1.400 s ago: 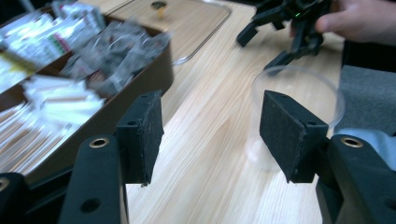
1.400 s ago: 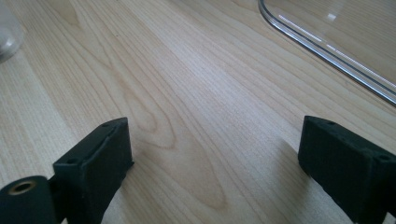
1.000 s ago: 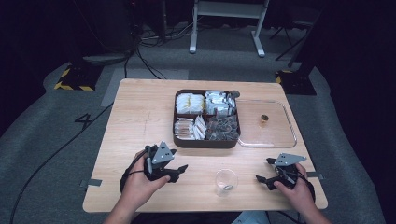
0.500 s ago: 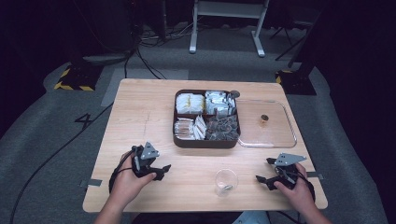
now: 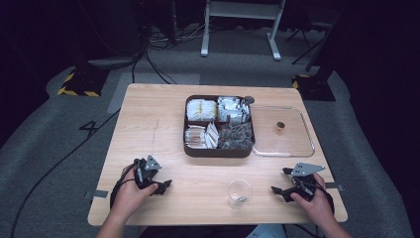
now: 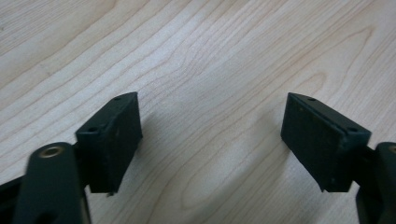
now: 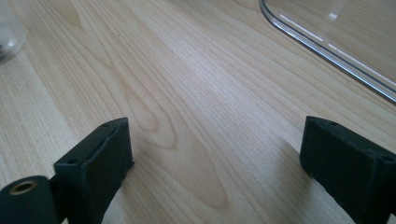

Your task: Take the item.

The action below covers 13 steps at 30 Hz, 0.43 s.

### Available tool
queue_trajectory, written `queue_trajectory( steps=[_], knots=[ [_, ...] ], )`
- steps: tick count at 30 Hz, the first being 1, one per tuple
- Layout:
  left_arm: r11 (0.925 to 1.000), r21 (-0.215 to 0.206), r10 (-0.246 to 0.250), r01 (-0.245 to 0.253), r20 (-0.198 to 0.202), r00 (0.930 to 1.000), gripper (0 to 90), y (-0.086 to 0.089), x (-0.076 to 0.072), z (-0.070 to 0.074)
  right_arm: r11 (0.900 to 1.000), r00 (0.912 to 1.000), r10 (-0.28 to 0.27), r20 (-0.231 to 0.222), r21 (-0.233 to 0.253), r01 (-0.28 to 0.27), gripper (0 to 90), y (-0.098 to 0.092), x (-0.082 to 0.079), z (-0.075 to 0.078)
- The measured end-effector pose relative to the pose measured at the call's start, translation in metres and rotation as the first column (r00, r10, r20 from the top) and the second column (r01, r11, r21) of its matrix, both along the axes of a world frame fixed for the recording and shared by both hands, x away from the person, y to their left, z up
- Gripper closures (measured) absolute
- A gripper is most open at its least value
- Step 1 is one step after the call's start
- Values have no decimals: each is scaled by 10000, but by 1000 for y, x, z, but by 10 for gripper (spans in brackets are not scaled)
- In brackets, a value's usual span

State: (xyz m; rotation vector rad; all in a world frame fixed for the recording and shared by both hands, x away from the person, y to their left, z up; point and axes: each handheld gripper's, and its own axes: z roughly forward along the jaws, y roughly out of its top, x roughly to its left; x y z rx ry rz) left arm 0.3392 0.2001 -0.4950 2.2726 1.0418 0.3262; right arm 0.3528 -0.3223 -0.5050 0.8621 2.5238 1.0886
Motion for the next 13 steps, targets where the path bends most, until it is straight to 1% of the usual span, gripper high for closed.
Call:
queue_trajectory(
  steps=[2,3,4,5,6,13],
  knots=[
    [9999,98,79,-79,68,9999,190,1,-1,-1,10000,10000,4,3,-1,-4,93,0,0,0],
    [9997,133,207,-209,147,9997,155,2,-1,-2,10000,10000,3,3,-1,-3,93,0,0,0],
    [9994,-50,342,-341,245,9991,123,3,-2,-4,10000,10000,3,4,-2,-3,93,0,0,0],
    [9989,-300,379,-365,454,9982,96,4,-2,-8,10000,10000,2,2,-1,-2,93,0,0,0],
    [9990,-334,312,-291,625,9976,59,5,-2,-10,10000,10000,4,4,-2,-4,93,0,0,0],
    [9988,-325,397,-378,613,9973,48,5,-2,-10,10000,10000,5,2,-1,-5,93,0,0,0]
  ],
)
